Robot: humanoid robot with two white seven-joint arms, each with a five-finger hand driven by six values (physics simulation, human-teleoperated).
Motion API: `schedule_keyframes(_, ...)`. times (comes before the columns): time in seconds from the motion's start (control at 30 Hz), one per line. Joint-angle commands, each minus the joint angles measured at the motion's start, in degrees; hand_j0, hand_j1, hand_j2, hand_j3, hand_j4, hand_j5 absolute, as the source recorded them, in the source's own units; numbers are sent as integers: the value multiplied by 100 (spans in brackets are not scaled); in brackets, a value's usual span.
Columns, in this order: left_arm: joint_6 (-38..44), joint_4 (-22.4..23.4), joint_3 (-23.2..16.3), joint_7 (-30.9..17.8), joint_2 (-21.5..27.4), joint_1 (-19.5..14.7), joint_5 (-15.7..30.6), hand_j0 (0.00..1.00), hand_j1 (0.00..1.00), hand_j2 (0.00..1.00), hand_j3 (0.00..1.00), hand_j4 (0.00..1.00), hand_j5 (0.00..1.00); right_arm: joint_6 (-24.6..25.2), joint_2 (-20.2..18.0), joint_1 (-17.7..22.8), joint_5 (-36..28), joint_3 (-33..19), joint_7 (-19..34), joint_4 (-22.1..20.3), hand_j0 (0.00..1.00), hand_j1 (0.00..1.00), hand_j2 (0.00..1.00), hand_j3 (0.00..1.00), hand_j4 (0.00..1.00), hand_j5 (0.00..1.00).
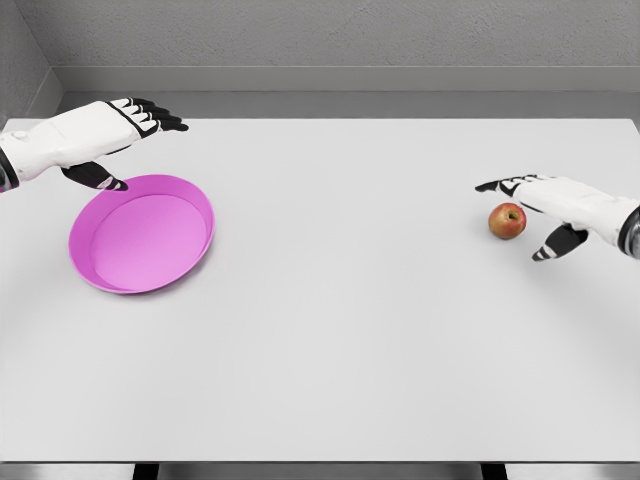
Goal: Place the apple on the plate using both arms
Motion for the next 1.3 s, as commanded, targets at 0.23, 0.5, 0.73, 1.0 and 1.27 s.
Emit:
schedule_keyframes(0.23,9,-1,6,3,3,18,35,100,100,100,100,100,100,852,412,-782,13,906,364,395,100,100,100,100,100,100)
schedule_keyframes(0.5,9,-1,15,-6,3,18,27,100,100,100,100,100,100,852,508,-932,22,924,364,870,100,100,100,100,100,100)
schedule_keyframes(0.73,9,-9,6,-6,3,18,27,100,100,100,100,100,100,861,622,-1134,22,1249,364,1055,100,100,100,100,100,100)
schedule_keyframes(1.0,9,-9,24,-6,3,18,18,100,100,100,100,100,100,861,622,-1143,22,1328,355,1151,100,100,100,100,100,100)
schedule_keyframes(1.27,9,-9,24,-6,3,26,18,100,100,100,100,100,100,949,833,-1521,22,1662,355,1459,100,100,100,100,100,100)
